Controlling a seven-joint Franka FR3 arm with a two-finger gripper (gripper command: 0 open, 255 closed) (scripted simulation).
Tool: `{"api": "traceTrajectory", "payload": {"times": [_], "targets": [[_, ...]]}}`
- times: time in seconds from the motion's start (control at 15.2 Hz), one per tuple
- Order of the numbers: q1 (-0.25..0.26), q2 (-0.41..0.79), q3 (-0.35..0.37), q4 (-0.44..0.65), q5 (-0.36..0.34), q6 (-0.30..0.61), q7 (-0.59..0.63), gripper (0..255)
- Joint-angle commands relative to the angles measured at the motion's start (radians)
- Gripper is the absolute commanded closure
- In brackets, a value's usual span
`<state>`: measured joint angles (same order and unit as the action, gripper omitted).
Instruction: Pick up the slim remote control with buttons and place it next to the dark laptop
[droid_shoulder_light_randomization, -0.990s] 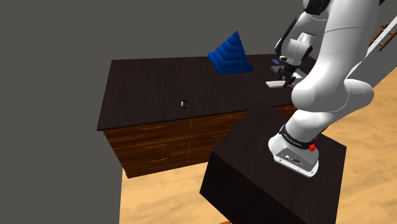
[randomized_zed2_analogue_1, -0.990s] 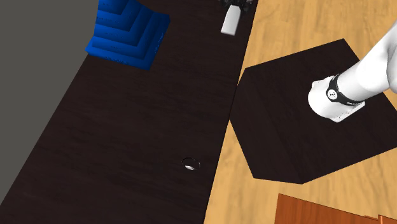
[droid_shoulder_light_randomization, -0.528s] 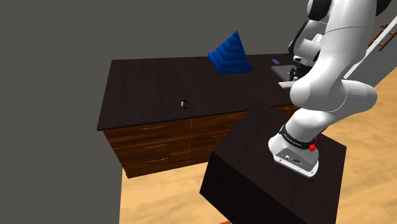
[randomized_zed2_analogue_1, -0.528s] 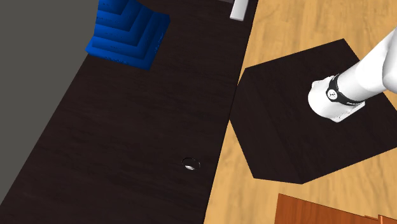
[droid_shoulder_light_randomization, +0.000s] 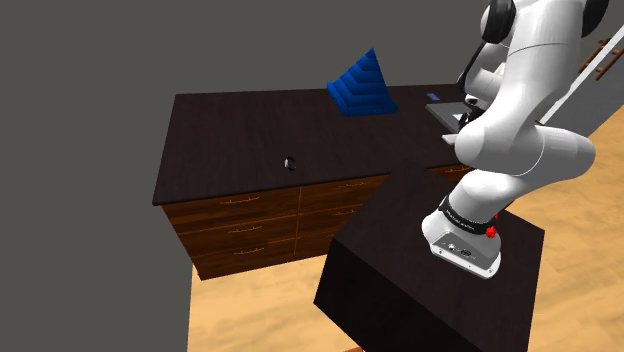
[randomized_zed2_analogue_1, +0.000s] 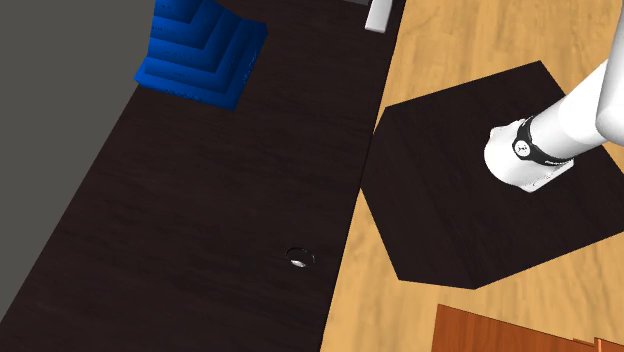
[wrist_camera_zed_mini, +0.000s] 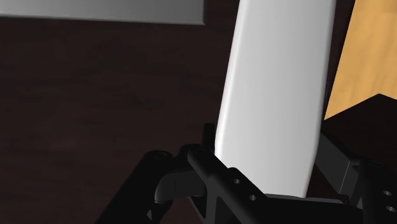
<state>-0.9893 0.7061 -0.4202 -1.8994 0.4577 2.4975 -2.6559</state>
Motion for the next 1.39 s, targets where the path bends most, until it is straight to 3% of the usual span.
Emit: {"api": "traceTrajectory", "payload": {"times": [0.0, 0.53, 1.06, 1.12, 1.32], "targets": [[-0.010, 0.025, 0.012, 0.011, 0.011, 0.015, -0.007, 255], [-0.043, 0.117, 0.055, 0.050, 0.048, 0.070, -0.029, 255], [-0.043, 0.117, 0.055, 0.050, 0.048, 0.070, -0.029, 255], [-0.043, 0.117, 0.055, 0.050, 0.048, 0.070, -0.029, 0], [-0.043, 0.117, 0.055, 0.050, 0.048, 0.070, -0.029, 0]]}}
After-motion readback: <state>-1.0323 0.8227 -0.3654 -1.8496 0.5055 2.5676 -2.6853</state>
